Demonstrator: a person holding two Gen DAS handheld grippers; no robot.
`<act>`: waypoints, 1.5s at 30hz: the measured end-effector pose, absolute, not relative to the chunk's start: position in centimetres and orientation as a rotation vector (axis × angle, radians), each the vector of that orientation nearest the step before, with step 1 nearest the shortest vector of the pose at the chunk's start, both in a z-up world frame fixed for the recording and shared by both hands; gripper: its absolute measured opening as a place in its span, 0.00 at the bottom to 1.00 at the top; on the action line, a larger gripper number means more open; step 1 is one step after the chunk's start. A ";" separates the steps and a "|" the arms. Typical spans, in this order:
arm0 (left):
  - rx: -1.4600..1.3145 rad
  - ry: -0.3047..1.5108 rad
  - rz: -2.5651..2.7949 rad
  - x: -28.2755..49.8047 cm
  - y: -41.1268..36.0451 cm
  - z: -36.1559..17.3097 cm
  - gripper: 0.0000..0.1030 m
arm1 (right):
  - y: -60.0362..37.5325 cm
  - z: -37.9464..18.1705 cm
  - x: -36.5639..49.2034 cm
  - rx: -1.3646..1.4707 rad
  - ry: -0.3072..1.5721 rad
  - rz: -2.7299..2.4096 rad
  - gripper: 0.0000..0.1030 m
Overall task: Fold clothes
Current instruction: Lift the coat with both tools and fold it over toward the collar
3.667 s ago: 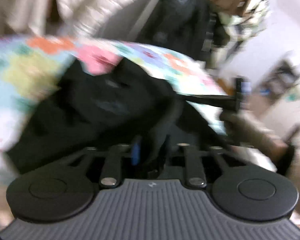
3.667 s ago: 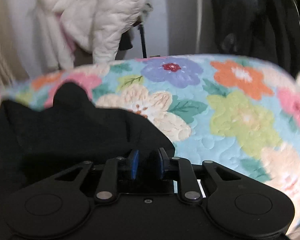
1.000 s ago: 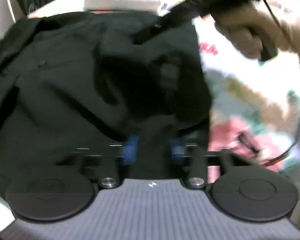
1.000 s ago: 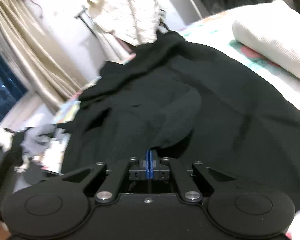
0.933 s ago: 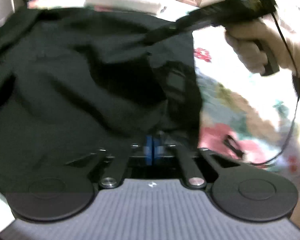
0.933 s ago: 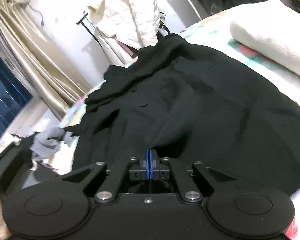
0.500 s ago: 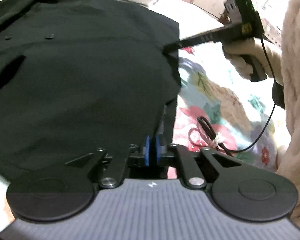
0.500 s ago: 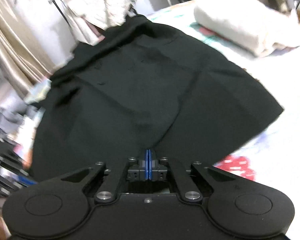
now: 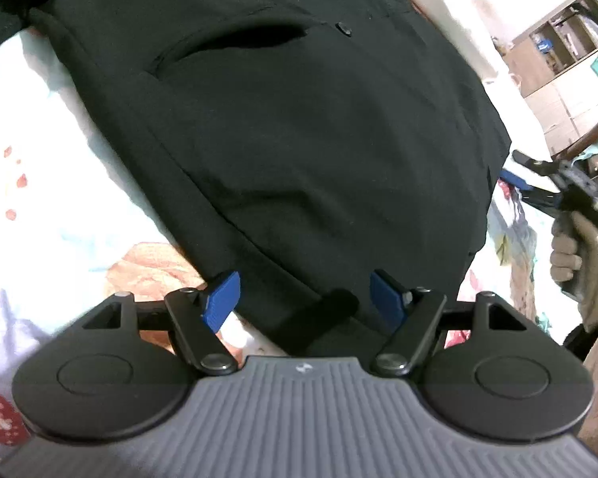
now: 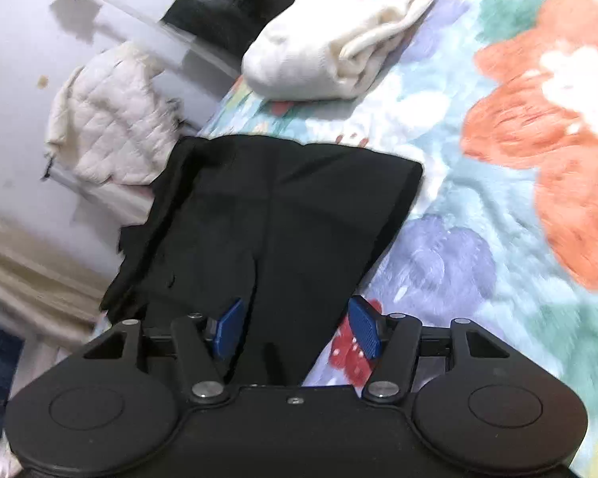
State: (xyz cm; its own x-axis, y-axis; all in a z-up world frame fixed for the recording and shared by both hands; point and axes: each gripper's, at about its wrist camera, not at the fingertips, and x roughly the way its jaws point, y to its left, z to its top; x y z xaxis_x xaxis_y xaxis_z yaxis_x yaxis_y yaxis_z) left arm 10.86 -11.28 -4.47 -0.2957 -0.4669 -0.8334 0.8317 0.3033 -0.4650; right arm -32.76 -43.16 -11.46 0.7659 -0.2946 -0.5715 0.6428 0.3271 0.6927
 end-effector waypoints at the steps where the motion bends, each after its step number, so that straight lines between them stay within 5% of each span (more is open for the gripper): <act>1: 0.358 1.343 -1.339 10.9 -11.3 -4.7 0.76 | -43.5 -12.0 -32.7 1.104 0.332 -0.610 0.62; 8: 0.156 1.459 -1.411 11.3 -11.7 -5.0 0.70 | -45.2 -11.8 -29.4 1.105 0.287 -0.478 0.64; 15: 0.315 1.348 -1.384 7.8 -12.9 -4.7 0.69 | -45.5 -10.3 -26.7 1.072 0.350 -0.397 0.65; 23: 0.371 1.377 -1.236 10.2 -12.2 -4.7 0.76 | -44.4 -10.1 -27.5 1.035 0.438 -0.429 0.65; 27: 0.285 1.419 -1.237 10.5 -12.7 -6.5 1.00 | -43.8 -11.3 -26.9 1.030 0.443 -0.431 0.66; 29: 0.277 1.420 -1.216 9.9 -12.9 -6.7 1.00 | -43.5 -11.4 -26.5 1.003 0.441 -0.428 0.67; 31: 0.302 1.409 -1.206 9.2 -13.3 -6.8 1.00 | -43.2 -11.1 -25.7 0.946 0.442 -0.413 0.59; 32: 0.326 1.400 -1.215 9.0 -13.5 -6.7 1.00 | -43.2 -10.9 -25.3 0.911 0.452 -0.411 0.34; 33: 0.345 1.384 -1.231 8.7 -13.5 -6.5 0.92 | -43.1 -10.6 -24.7 0.865 0.467 -0.410 0.09; 36: 0.504 1.239 -1.296 7.6 -13.8 -5.5 0.48 | -43.2 -9.2 -23.3 0.791 0.477 -0.385 0.09; 41: 0.627 1.140 -1.385 7.0 -13.1 -4.3 0.44 | -43.1 -6.2 -21.5 0.698 0.473 -0.339 0.08; 45: 0.771 0.910 -1.469 5.7 -11.5 -2.8 0.53 | -43.5 -4.5 -20.9 0.657 0.491 -0.336 0.09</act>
State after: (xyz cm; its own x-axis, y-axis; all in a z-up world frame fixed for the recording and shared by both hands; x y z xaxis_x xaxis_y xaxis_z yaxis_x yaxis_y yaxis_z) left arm 5.70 -11.53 -2.76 -0.0974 -0.4782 -0.8728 0.9944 -0.0115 -0.1047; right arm -20.88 -43.50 -4.45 0.8344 -0.1428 -0.5324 0.4446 0.7452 0.4969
